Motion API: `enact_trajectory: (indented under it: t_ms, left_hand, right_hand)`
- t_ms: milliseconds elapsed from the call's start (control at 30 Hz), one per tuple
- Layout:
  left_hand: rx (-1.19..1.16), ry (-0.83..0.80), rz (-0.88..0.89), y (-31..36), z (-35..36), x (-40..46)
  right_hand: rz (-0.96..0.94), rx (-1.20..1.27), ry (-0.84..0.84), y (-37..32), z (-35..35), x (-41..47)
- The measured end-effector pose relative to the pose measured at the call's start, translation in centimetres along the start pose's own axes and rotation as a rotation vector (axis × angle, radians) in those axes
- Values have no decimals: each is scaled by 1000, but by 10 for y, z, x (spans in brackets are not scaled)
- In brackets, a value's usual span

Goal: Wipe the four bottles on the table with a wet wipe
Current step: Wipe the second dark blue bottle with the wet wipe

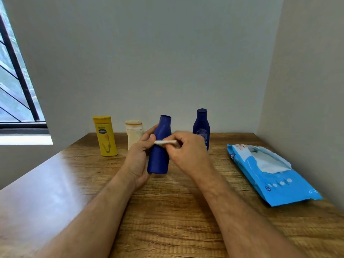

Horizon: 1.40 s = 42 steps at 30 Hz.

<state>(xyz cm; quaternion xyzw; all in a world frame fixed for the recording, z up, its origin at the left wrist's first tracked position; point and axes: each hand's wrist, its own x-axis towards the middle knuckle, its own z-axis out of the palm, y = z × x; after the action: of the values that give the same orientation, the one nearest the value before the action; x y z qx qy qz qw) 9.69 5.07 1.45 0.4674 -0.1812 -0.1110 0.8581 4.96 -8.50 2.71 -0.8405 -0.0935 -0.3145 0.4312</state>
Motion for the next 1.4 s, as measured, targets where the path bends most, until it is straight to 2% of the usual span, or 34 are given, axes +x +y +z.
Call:
enact_trajectory:
  t_ms: [100, 200, 300, 400, 467, 533, 667, 767, 867, 933, 1100, 1200, 1300, 1400]
  left_hand:
    - [35, -35, -44, -2, 3, -3]
    - [39, -36, -49, -2, 5, -5]
    - [1, -3, 5, 0, 2, -2]
    - [-25, 44, 46, 4, -4, 1]
    - [-23, 41, 36, 4, -4, 1]
    - [12, -6, 15, 3, -3, -1]
    - [83, -76, -37, -1, 0, -5]
    - [106, -119, -55, -1, 0, -6]
    - [92, -163, -62, -2, -2, -6]
    - [117, -172, -42, -1, -2, -6]
    - [243, -179, 116, -3, -2, -2]
    - [263, -170, 151, -1, 0, -3]
    - [165, -190, 113, 1, 2, -5]
    - [108, -190, 83, 3, 3, -5]
  right_hand:
    - [38, 50, 239, 0, -5, 4]
    - [38, 54, 295, 2, -7, 5]
    - [37, 47, 87, 3, -3, 3]
    - [-36, -67, -154, 2, 3, -2]
    - [-99, -151, -180, 1, 4, -3]
    - [-106, -133, -76, -1, 3, -3]
    - [-33, -52, 251, -4, -3, 3]
    - [19, -28, 361, -2, -8, 6]
    - [22, -13, 373, 1, -9, 6]
    - [-46, -51, 374, 0, -8, 4]
    - [-227, -123, 347, -7, -8, 2]
    - [-132, -45, 376, -6, -6, 3]
    - [12, 102, 394, -4, -7, 5]
    - [-36, 130, 343, -8, -6, 3]
